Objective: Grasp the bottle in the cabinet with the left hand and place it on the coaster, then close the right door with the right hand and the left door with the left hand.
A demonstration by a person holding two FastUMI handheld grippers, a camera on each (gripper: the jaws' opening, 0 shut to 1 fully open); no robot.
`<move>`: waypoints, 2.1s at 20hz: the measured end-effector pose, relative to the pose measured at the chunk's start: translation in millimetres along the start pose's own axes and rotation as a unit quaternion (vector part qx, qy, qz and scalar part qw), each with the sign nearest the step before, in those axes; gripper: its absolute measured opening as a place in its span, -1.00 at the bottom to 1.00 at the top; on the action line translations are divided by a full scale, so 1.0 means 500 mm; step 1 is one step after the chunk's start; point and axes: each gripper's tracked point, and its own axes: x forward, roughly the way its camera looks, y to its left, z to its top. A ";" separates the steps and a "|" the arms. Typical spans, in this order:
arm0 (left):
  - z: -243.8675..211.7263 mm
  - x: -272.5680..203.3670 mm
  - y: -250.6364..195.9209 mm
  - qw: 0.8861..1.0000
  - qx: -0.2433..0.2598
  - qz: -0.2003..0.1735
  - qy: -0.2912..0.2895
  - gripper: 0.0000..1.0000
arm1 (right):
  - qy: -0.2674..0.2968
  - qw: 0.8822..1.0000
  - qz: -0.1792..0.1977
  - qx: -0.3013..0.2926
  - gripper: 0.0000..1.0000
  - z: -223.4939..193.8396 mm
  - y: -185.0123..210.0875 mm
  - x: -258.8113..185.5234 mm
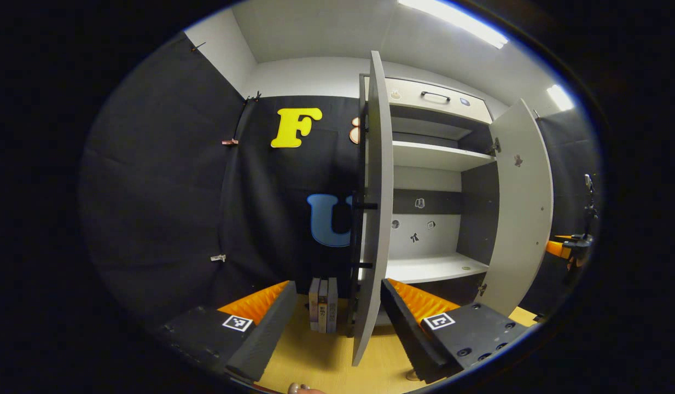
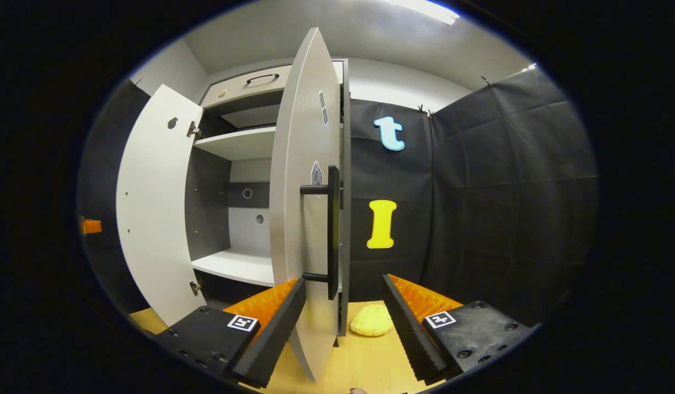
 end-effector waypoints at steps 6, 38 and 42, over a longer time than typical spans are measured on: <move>-0.001 0.021 0.017 1.000 0.001 0.001 0.002 0.95 | 0.003 0.996 0.080 0.031 0.90 0.007 0.151 0.047; -0.043 0.184 -0.008 0.996 -0.021 -0.086 0.011 0.89 | 0.025 0.996 0.072 -0.033 0.95 -0.029 0.201 0.071; -0.044 0.180 -0.032 0.995 -0.017 -0.102 0.014 0.87 | 0.029 0.996 0.069 -0.041 0.95 -0.034 0.192 0.067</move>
